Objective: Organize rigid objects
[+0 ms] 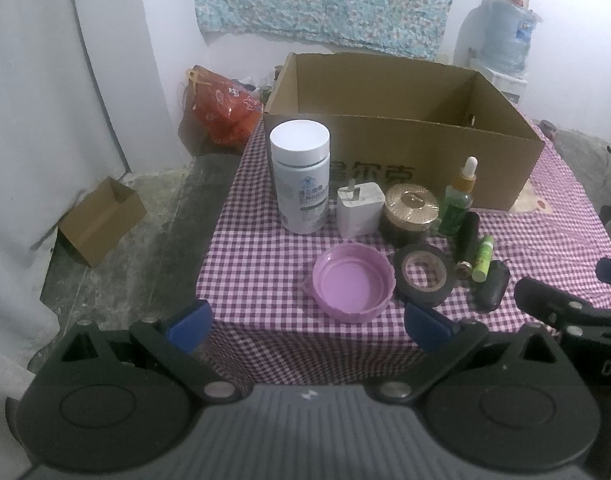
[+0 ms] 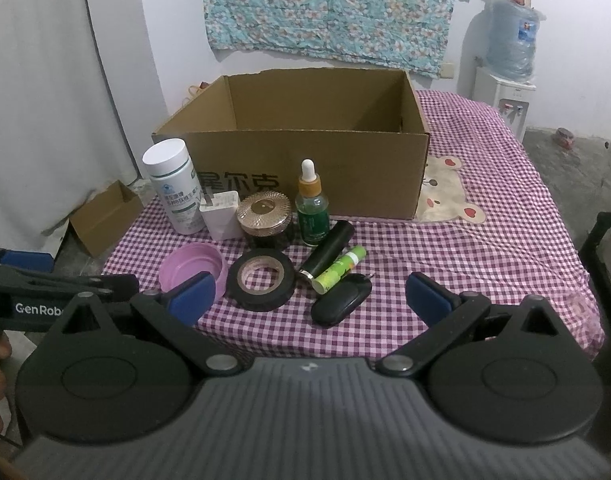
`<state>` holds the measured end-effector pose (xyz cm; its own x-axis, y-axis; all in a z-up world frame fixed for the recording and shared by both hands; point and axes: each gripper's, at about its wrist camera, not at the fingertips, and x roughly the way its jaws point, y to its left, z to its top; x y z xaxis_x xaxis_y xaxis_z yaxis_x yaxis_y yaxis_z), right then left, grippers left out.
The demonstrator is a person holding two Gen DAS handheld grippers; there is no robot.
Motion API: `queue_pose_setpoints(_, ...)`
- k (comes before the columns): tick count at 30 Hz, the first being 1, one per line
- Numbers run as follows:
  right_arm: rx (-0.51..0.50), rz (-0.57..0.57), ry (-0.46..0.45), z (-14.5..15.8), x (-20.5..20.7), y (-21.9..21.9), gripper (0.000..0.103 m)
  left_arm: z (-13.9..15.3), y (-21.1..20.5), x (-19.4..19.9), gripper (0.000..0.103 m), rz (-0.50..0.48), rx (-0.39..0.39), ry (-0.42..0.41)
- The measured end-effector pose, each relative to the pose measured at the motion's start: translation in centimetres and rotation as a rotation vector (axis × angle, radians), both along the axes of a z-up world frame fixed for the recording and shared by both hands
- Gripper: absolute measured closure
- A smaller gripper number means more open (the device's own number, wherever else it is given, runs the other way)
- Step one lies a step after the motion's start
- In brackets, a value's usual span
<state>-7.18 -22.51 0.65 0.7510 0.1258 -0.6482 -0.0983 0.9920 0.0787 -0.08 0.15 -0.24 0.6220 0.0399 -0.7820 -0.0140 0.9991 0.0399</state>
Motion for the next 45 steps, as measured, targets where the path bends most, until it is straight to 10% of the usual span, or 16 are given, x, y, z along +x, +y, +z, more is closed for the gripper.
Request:
queue_pose_setpoints(23, 0.205, -0.081, 0.086, -3.3, 3.5, -7.9, 0.017, -2.1, -5.4, 2.9, 0.002, -0.327, -0.122, -0.04)
queue_pose_setpoints(30, 0.35, -0.074, 0.199, -6.0, 6.1, -10.1, 0.048, -3.6, -9.8, 4.0, 0.029, -0.499, -0.098, -0.001)
queue_pose_setpoints(45, 0.468, -0.005, 0.252, -7.6, 9.9, -10.1, 0.066, -5.7, -11.5, 6.8, 0.079, -0.507, -0.106, 0.067)
